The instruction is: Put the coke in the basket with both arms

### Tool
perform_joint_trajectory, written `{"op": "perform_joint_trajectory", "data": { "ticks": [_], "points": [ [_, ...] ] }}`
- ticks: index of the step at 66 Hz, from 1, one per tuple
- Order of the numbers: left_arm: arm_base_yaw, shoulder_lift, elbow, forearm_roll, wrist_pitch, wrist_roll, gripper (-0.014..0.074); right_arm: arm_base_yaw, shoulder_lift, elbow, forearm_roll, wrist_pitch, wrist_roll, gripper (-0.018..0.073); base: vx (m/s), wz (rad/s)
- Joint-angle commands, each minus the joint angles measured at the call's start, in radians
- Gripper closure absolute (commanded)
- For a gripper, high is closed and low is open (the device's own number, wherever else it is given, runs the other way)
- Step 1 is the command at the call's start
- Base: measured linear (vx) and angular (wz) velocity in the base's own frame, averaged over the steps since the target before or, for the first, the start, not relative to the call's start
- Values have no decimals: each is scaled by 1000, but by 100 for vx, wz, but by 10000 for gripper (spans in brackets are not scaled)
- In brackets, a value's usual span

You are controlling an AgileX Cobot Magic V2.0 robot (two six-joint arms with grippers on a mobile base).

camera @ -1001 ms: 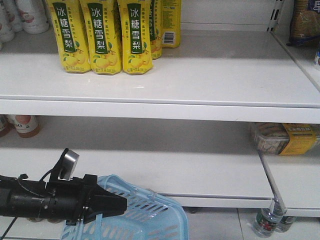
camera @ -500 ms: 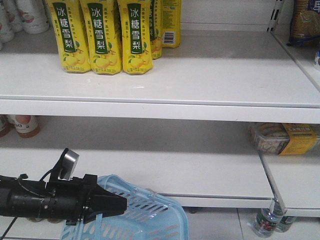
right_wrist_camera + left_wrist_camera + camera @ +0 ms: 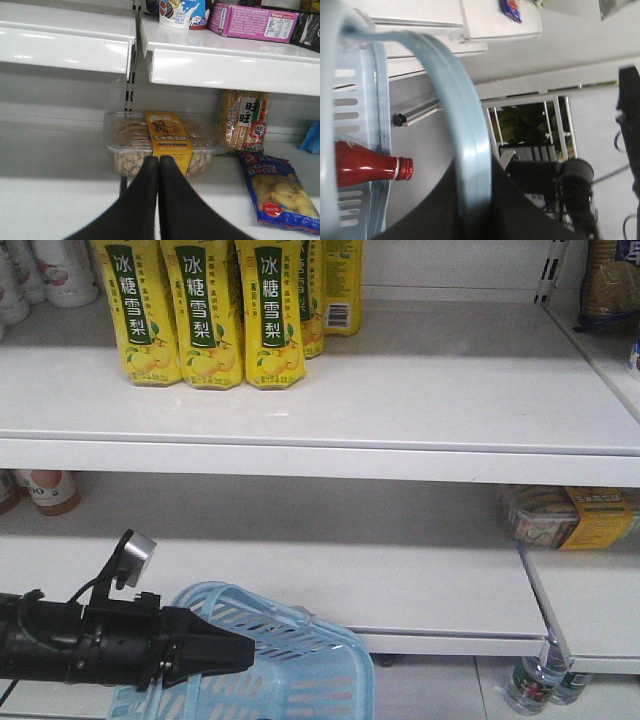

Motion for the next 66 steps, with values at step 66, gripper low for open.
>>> {"op": "perform_joint_trajectory", "data": {
  "ticks": [66],
  "points": [
    [-17, -1189, 173, 526, -470, -181, 602, -5, 20, -27, 1, -79, -4, 569, 0, 0]
  ]
}}
